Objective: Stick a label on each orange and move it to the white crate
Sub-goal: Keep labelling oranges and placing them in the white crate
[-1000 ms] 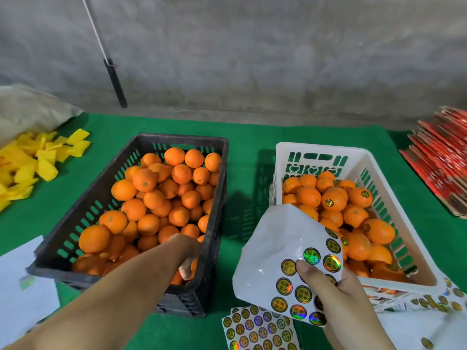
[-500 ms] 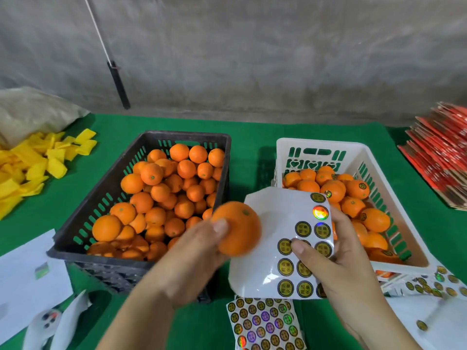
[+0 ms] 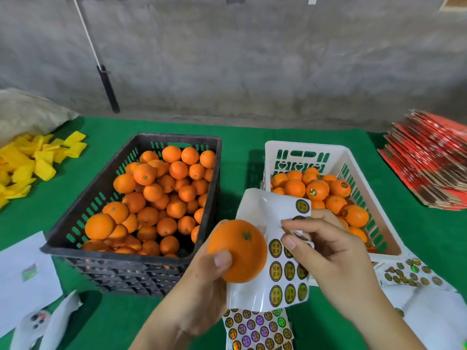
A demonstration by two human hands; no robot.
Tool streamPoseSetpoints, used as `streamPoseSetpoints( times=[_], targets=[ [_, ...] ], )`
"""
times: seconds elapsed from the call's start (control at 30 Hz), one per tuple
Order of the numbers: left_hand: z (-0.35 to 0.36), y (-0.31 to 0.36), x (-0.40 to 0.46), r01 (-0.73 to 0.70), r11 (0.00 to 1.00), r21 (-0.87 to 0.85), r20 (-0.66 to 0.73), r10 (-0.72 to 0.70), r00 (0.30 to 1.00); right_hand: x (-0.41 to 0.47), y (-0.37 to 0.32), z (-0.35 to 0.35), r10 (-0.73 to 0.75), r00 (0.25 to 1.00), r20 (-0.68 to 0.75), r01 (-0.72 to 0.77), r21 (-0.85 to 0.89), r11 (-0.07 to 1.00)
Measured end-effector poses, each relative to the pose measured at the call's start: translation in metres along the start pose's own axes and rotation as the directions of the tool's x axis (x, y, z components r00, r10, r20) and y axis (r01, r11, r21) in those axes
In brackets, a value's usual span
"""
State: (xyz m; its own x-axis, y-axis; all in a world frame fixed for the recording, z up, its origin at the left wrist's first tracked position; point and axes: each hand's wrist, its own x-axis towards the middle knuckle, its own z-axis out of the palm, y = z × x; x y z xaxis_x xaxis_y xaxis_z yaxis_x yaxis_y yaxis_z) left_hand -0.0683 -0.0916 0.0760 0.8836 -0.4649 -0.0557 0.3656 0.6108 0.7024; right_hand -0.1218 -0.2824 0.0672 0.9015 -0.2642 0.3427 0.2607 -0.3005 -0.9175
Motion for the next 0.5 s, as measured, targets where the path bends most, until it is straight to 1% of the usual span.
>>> streamPoseSetpoints(
  times=[0.13,0.2,0.23,0.27,0.3,0.33,0.37,0.4,0.43,0.47,0.5],
  targets=[
    [-0.005,-0.001,-0.004,-0.021,0.999,0.038,0.054,0.018,0.998,0.000,-0.008,-0.005,0.008,1.000,0.027,-0.009,0.041,0.999],
    [-0.008,0.002,-0.004,-0.042,0.994,0.101,0.135,0.028,0.990,0.000,-0.009,-0.007,0.031,0.999,0.022,-0.033,0.083,0.996],
    [-0.010,0.001,-0.004,-0.067,0.981,0.181,0.176,0.035,0.984,0.000,-0.009,-0.008,0.058,0.998,-0.013,-0.057,0.102,0.993],
    [-0.010,0.001,-0.003,-0.084,0.965,0.247,0.196,0.035,0.980,0.001,-0.009,-0.009,0.083,0.993,-0.079,-0.075,0.095,0.993],
    [-0.013,0.001,-0.003,-0.074,0.950,0.304,0.186,0.017,0.982,0.002,-0.008,-0.010,0.089,0.980,-0.175,-0.083,0.042,0.996],
    [-0.013,0.002,-0.004,-0.035,0.940,0.339,0.166,-0.023,0.986,0.003,-0.008,-0.012,0.066,0.957,-0.283,-0.081,-0.041,0.996],
    [-0.016,0.001,-0.005,-0.039,0.912,0.409,0.140,-0.020,0.990,0.003,-0.011,-0.012,0.004,0.926,-0.378,-0.055,-0.126,0.991],
    [-0.017,0.001,-0.007,-0.052,0.874,0.483,0.133,-0.015,0.991,0.002,-0.016,-0.013,-0.089,0.898,-0.430,0.004,-0.193,0.981],
    [-0.017,0.000,-0.009,-0.069,0.825,0.561,0.149,-0.018,0.989,0.000,-0.023,-0.012,-0.189,0.887,-0.421,0.091,-0.242,0.966],
    [-0.017,-0.002,-0.010,-0.093,0.778,0.621,0.181,-0.026,0.983,-0.002,-0.029,-0.010,-0.299,0.883,-0.361,0.191,-0.304,0.933],
    [-0.017,-0.004,-0.010,-0.121,0.732,0.670,0.208,-0.029,0.978,-0.005,-0.034,-0.006,-0.406,0.877,-0.257,0.298,-0.373,0.879]
  ],
)
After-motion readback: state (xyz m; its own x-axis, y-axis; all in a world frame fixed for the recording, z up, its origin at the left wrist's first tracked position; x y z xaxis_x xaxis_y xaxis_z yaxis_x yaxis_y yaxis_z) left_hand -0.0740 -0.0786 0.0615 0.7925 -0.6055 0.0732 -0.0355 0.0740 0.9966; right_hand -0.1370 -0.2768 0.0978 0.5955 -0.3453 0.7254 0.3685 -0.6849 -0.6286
